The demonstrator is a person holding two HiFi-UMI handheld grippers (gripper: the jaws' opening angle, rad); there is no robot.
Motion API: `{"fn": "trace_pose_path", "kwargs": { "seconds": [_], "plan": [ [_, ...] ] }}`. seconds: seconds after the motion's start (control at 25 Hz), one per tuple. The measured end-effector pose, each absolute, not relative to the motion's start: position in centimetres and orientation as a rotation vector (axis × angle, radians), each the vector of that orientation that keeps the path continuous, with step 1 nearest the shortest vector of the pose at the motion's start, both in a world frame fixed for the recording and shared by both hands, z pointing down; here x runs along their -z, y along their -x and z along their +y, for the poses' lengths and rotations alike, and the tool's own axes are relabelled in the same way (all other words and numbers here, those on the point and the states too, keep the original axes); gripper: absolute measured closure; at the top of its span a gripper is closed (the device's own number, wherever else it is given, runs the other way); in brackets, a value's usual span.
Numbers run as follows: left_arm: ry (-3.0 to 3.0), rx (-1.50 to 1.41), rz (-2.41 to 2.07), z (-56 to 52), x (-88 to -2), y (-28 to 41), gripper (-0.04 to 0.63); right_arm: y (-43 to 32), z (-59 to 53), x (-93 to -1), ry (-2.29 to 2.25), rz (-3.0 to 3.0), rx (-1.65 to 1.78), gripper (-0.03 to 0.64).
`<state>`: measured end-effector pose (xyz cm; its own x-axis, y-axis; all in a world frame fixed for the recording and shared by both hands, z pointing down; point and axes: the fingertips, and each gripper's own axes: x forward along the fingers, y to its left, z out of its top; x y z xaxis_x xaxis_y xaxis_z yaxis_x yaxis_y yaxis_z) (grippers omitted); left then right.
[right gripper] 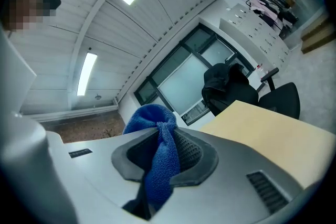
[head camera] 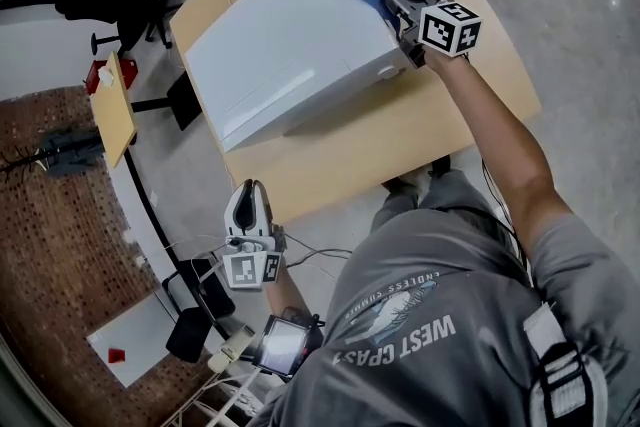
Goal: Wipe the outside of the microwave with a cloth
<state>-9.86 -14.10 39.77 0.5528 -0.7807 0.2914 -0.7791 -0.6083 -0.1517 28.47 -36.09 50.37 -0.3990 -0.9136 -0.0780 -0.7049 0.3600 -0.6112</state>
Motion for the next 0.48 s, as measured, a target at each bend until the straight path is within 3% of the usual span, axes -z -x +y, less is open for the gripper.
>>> {"fn": "trace_pose_path", "kwargs": {
  "seconds": [0.48],
  "plan": [
    [2.788,0.579,1.412,-13.1,-41.6,9.7,0.533,-27.6,-36.8,-61.3,1.373,2.23,1.031,0.541]
  ]
}}
